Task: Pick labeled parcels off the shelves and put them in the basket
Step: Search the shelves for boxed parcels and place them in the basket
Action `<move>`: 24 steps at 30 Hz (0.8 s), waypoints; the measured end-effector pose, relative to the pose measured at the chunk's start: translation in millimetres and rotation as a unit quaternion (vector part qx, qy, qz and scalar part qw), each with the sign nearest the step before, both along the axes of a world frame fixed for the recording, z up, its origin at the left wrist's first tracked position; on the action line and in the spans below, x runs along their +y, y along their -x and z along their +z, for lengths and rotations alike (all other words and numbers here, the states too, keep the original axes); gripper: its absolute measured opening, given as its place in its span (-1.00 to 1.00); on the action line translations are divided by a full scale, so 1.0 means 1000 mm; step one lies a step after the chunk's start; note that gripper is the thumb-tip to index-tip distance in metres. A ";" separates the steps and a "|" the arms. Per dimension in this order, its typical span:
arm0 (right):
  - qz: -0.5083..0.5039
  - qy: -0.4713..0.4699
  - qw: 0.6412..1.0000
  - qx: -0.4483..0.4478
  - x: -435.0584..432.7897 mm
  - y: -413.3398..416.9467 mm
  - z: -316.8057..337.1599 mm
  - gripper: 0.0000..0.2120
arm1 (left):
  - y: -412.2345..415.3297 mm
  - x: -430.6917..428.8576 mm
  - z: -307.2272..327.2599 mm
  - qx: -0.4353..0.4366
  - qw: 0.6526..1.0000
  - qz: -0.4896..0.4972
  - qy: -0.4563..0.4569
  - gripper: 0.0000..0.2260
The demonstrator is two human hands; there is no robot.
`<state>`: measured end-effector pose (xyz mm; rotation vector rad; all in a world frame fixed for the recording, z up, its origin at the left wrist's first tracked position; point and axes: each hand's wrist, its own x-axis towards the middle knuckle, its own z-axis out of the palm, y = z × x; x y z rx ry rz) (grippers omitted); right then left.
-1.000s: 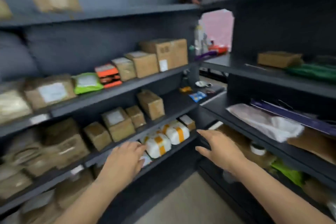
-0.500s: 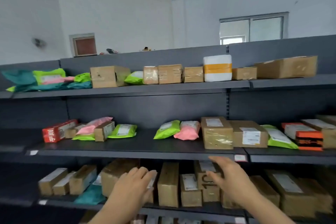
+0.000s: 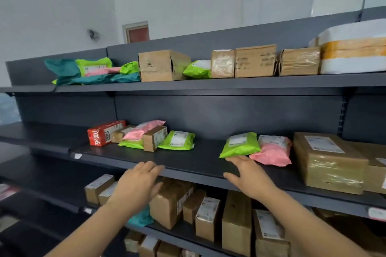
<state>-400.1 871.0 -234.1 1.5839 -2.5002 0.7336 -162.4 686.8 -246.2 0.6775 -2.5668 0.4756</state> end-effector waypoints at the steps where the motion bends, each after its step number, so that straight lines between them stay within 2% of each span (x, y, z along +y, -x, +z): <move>1: -0.001 0.001 1.000 0.004 -0.013 0.012 0.003 -0.50 | 0.011 -0.010 0.002 -0.006 1.000 0.006 0.006 -0.55; 9: 0.020 -0.010 0.999 0.028 -0.118 0.078 0.021 -0.50 | 0.074 -0.078 0.020 -0.004 0.999 0.043 0.031 -0.58; 17: 0.061 -0.037 0.997 0.021 -0.214 0.072 0.007 -0.49 | 0.082 -0.157 0.017 0.015 0.998 0.063 0.013 -0.61; 24: 0.029 -0.068 0.997 0.024 -0.297 0.064 -0.008 -0.47 | 0.092 -0.250 0.005 0.067 0.996 0.036 -0.036 -0.64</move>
